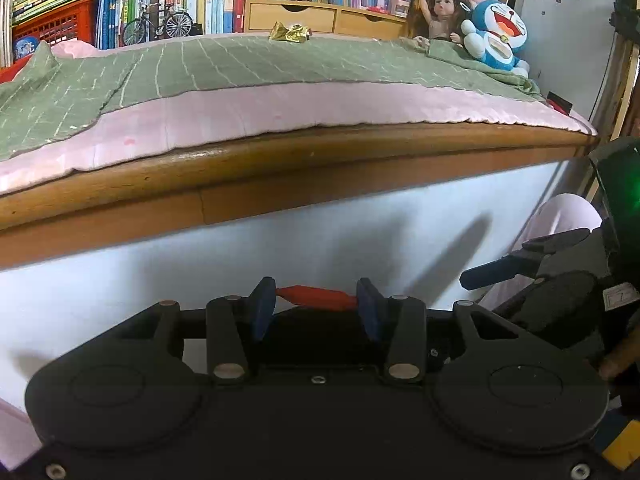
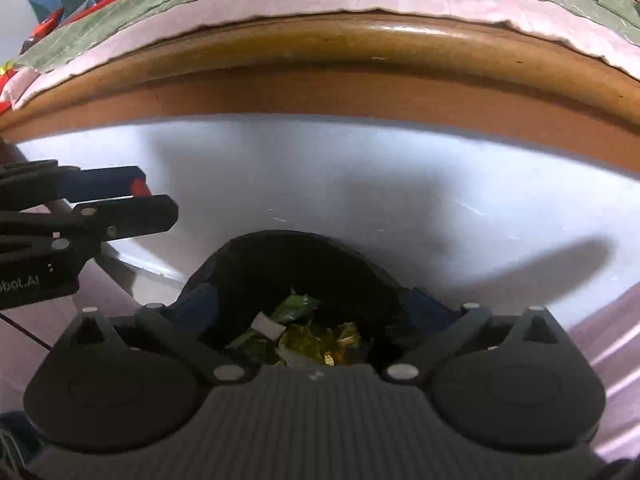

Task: Collect trash
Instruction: 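Open both tools to drop the red stick and paper bag into the black bin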

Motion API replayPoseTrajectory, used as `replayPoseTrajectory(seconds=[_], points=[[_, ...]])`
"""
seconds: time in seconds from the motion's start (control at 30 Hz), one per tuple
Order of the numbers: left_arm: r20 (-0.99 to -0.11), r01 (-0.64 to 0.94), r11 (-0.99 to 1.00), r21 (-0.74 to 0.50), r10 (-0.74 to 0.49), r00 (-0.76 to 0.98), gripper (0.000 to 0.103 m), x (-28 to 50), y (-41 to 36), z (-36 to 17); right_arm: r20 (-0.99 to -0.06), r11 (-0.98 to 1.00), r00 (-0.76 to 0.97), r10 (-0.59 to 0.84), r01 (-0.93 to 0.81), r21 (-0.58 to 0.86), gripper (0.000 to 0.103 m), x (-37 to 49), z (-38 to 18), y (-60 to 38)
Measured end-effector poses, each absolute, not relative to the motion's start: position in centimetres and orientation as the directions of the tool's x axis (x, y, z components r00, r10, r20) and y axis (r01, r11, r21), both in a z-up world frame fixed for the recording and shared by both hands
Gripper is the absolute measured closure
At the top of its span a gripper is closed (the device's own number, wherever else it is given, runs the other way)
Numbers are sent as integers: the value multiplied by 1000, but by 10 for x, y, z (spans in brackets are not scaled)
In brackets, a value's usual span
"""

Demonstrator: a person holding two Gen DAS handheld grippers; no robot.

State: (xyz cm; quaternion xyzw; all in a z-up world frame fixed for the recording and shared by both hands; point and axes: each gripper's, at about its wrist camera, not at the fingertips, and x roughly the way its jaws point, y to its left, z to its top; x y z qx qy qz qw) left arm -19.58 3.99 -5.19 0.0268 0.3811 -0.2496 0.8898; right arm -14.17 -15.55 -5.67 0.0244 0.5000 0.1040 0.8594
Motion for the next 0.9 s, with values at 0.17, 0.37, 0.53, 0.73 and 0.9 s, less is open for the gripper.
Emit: replayPoseTrajectory(seconds=[0.17, 0.37, 0.53, 0.73, 0.9], points=[[-696, 469, 871, -147, -428, 577, 61, -196, 37, -54, -861, 979, 468, 200, -137, 153, 0, -140, -58, -158], [-702, 467, 872, -148, -425, 571, 61, -196, 35, -57, -869, 981, 457, 190, -132, 145, 0, -140, -58, -156], [-703, 476, 868, -142, -427, 569, 54, -195, 33, -59, -873, 980, 450, 187, -140, 137, 0, -144, -60, -157], [-691, 460, 880, -114, -403, 599, 0, -195, 30, -60, -878, 978, 443, 181, -175, 113, 0, -145, -60, -154], [-706, 438, 891, -118, -386, 594, 0, -190, 32, -61, -879, 977, 441, 182, -183, 110, 0, -146, -60, -153]])
